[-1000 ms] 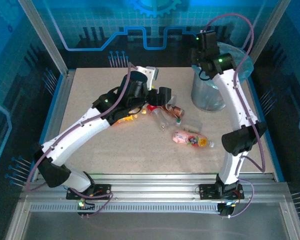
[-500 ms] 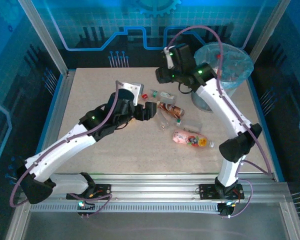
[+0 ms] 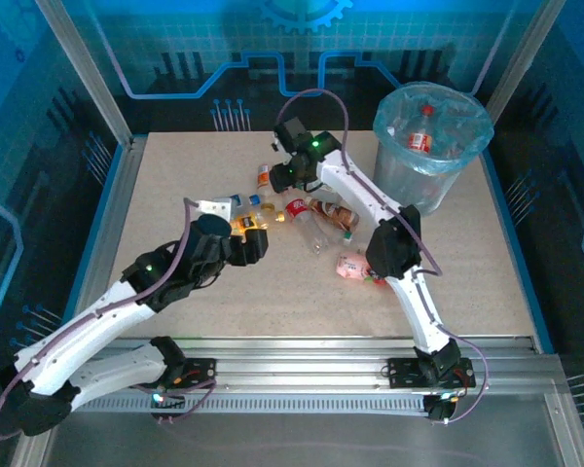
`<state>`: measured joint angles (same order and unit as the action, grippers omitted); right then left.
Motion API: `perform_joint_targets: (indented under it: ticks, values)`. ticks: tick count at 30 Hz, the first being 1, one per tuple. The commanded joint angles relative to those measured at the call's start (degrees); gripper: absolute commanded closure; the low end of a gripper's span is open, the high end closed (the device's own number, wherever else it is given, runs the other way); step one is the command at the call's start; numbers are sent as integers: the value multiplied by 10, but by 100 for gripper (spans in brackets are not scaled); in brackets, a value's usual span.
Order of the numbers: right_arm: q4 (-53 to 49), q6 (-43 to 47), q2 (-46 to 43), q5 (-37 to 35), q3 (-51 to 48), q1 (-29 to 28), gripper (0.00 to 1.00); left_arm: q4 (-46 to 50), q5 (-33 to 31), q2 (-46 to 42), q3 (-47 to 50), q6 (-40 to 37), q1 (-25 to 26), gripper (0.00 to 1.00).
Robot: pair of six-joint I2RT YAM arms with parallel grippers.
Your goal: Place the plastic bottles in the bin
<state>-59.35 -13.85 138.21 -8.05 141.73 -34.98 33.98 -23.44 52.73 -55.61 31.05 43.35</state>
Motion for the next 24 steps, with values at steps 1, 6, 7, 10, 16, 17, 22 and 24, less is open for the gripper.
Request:
perform_joint_targets:
  ticks: [1,6,7,10,16,17,22,24]
  values:
    - [-24,3,36,-16,35,-6,42,22,-31,-21,19,29,-4,14]
    - [-3,6,73,-27,37,-6,44,29,-32,-22,24,36,-4,14]
    - [0,7,78,-29,37,-6,44,31,-30,-21,24,38,-5,15]
    - [6,13,95,-31,44,-5,42,36,-28,-23,25,44,-5,15]
    - [8,18,128,-28,72,-4,39,43,-26,-29,24,50,-5,14]
    - [9,19,131,-27,74,-4,38,46,-26,-29,22,48,-5,14]
    - [14,14,143,-24,75,3,35,50,-31,-31,18,41,-6,14]
    - [19,14,146,-23,75,5,35,48,-32,-31,17,36,-5,14]
